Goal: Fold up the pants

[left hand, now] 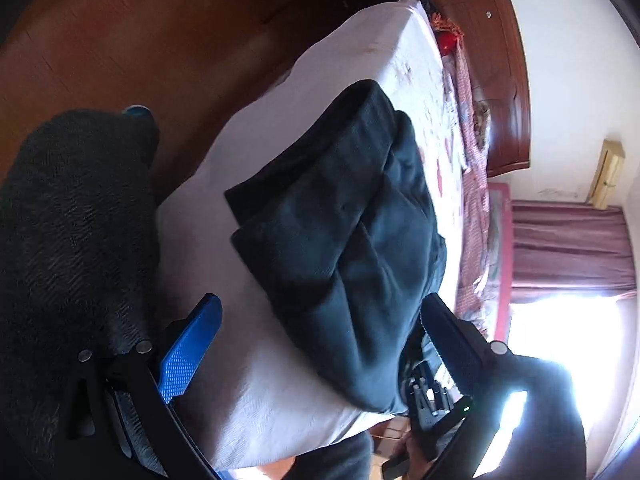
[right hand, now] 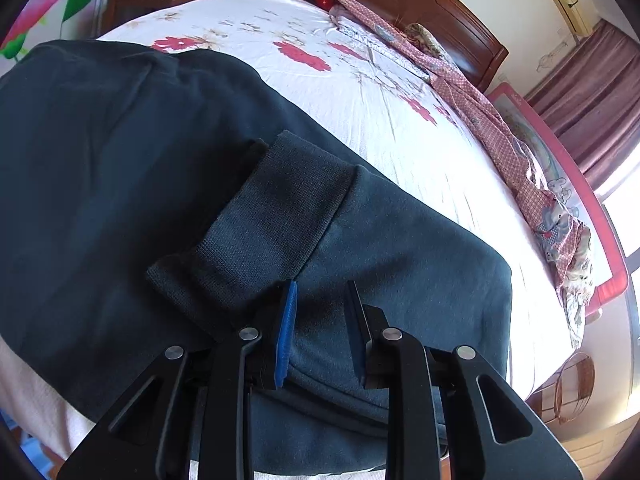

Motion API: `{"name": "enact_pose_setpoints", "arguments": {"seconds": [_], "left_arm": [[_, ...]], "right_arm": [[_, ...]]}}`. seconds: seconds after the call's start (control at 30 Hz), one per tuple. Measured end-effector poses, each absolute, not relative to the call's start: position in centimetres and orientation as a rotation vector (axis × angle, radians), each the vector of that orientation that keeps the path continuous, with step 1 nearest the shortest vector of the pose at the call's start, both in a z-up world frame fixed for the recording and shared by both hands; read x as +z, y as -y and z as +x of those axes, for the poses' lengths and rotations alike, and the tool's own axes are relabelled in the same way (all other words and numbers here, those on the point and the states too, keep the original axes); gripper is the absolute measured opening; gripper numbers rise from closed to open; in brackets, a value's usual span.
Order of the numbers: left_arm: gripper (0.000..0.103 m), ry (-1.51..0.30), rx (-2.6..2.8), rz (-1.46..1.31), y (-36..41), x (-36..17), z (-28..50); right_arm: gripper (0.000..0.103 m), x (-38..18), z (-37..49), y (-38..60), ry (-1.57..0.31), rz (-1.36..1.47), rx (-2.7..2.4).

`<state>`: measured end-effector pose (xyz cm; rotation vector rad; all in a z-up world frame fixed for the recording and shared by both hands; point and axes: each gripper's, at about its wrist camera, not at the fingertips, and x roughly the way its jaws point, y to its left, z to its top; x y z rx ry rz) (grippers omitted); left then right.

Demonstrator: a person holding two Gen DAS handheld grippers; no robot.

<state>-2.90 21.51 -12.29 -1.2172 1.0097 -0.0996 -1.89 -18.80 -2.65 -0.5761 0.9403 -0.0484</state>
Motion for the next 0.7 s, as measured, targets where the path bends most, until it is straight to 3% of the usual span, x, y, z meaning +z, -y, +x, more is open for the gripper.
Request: {"name": "enact_pose_setpoints", "arguments": {"seconds": [0.1,0.13,0.27,0.3,0.43,0.5,0.57,0.6,0.67,0.7], "left_arm": [[0.097,-0.976,-0.070,-1.209,-21.3,-12.8,-2.5],[0.086,-0.963,-0.047,-1.203,-21.4,-12.9,-2.6],[0.059,-0.935,-0.072,-1.166,-21.3,-13.2,-2.4],[0.043,-0.938,-0.051,-1.166,-21.5,-13.5,-2.5],[0.026,-0.933,-0.033,-1.118,-21.2,-12.5,-3.0],[0.022,-0.912,-0.039,-1.050,-21.3,-11.0,-3.1],[0.021,-0.891,-0.043,-1.047,-22.0,-9.7,-3.6],[0.021,-0.885,-0.036,-1.028,-22.0,-9.2,-3.7],[0.020,-0.869,-0.036,-0.995,-21.7,-7.8,-4.1],[0.020,-0.860,-0.036,-0.966,-21.4,-7.0,-4.1]], "right_arm": [[0.024,-2.7,-2.0,18.6,-0.942,-0.586,-0.048],[0.024,-2.7,-1.9,18.7,-0.943,-0.592,-0.046],[0.024,-2.6,-2.0,18.2,-0.945,-0.578,-0.043],[0.024,-2.6,-2.0,18.2,-0.945,-0.577,-0.044],[0.024,-2.5,-2.0,18.1,-0.942,-0.574,-0.043],[0.030,-2.3,-1.9,18.6,-0.935,-0.557,-0.056],[0.052,-1.7,-1.9,19.4,-0.925,-0.518,-0.095],[0.056,-1.1,-2.0,20.1,-0.922,-0.472,-0.100],[0.073,0.3,-2.3,21.9,-0.913,-0.329,-0.119],[0.074,1.0,-2.6,22.8,-0.906,-0.246,-0.104]]}}
